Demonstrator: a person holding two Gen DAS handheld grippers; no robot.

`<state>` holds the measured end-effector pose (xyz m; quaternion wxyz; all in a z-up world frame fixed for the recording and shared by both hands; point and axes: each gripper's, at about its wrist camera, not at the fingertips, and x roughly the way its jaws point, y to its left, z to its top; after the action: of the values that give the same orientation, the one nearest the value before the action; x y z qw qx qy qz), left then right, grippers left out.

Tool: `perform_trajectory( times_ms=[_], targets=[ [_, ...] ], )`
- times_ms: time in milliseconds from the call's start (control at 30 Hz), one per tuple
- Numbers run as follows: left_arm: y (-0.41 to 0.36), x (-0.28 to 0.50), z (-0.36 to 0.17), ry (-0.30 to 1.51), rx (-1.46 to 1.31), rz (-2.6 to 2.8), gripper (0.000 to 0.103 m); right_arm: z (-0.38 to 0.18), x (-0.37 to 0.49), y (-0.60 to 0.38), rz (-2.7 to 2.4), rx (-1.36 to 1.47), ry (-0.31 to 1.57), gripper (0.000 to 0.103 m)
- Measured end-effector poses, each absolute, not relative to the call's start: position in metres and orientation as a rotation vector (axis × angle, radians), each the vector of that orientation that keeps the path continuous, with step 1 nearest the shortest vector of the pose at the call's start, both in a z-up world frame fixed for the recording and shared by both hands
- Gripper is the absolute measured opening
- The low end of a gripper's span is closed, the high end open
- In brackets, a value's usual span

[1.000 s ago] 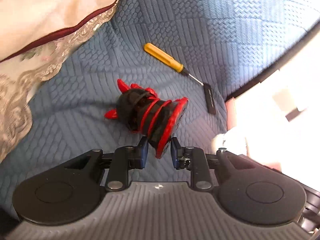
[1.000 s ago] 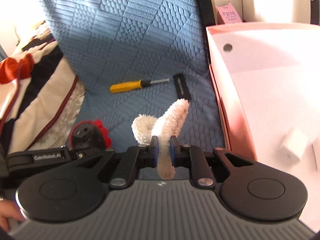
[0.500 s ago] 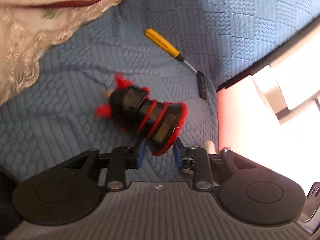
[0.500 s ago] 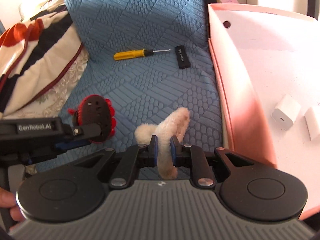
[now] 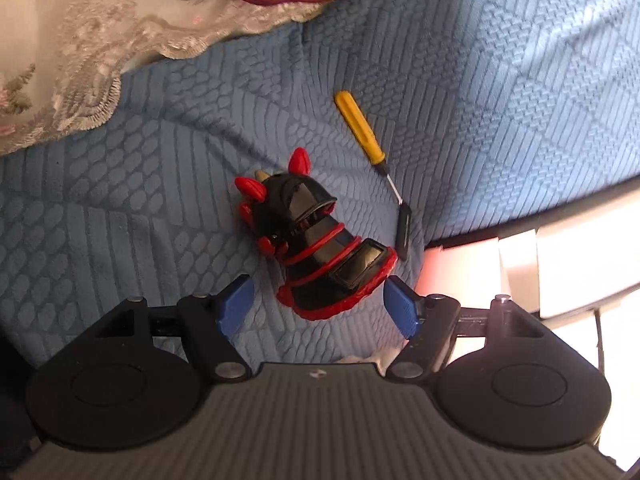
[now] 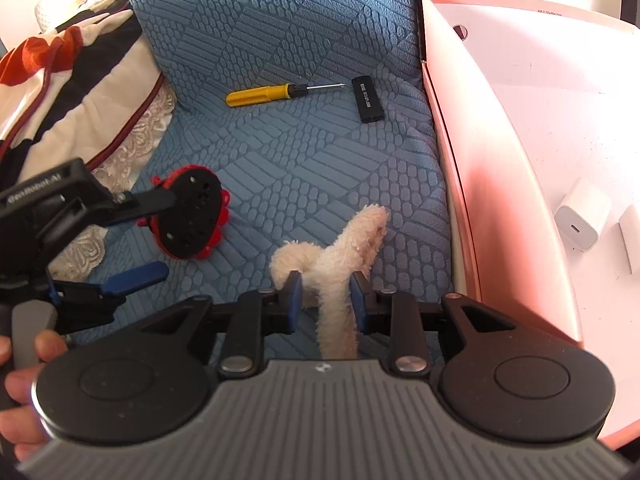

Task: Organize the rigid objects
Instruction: 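Lift the fuzzy clip with the right gripper while the left gripper reopens around the toy, then regrasp the red-and-black toy upright with the left gripper while the right holds the clip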

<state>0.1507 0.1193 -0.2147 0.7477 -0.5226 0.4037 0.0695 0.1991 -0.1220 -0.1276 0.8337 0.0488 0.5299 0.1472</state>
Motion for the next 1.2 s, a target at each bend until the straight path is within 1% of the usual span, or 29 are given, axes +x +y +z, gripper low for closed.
perform_trajectory(
  times_ms=[100,233,400,533,633,733,900,1133,1167,1200],
  targets=[
    [0.122,0.150,-0.213,0.876,-1.168,0.151,0.077,-0.129,0.201,-0.122,0.311,0.104,1.126,0.039],
    [0.117,0.154,-0.209,0.878,-1.147,0.142,0.082,-0.129,0.202,-0.122,0.329,0.116,1.129,0.039],
    [0.111,0.161,-0.208,0.853,-1.110,0.152,0.082,-0.129,0.202,-0.116,0.344,0.101,1.120,0.041],
    [0.110,0.166,-0.214,0.858,-1.122,0.154,0.082,-0.131,0.202,-0.115,0.341,0.095,1.120,0.053],
    [0.111,0.171,-0.219,0.846,-1.128,0.167,0.082,-0.131,0.204,-0.113,0.339,0.100,1.119,0.058],
    [0.112,0.172,-0.223,0.848,-1.144,0.176,0.082,-0.132,0.205,-0.112,0.345,0.105,1.119,0.061],
    [0.113,0.174,-0.228,0.840,-1.156,0.158,0.081,-0.133,0.206,-0.110,0.347,0.087,1.121,0.062],
    [0.110,0.183,-0.230,0.848,-1.105,0.162,0.081,-0.134,0.206,-0.110,0.343,0.082,1.121,0.062],
    [0.110,0.184,-0.230,0.848,-1.098,0.163,0.080,-0.134,0.205,-0.109,0.342,0.080,1.119,0.062],
    [0.110,0.185,-0.230,0.846,-1.089,0.165,0.075,-0.134,0.205,-0.109,0.342,0.077,1.118,0.062]
  ],
)
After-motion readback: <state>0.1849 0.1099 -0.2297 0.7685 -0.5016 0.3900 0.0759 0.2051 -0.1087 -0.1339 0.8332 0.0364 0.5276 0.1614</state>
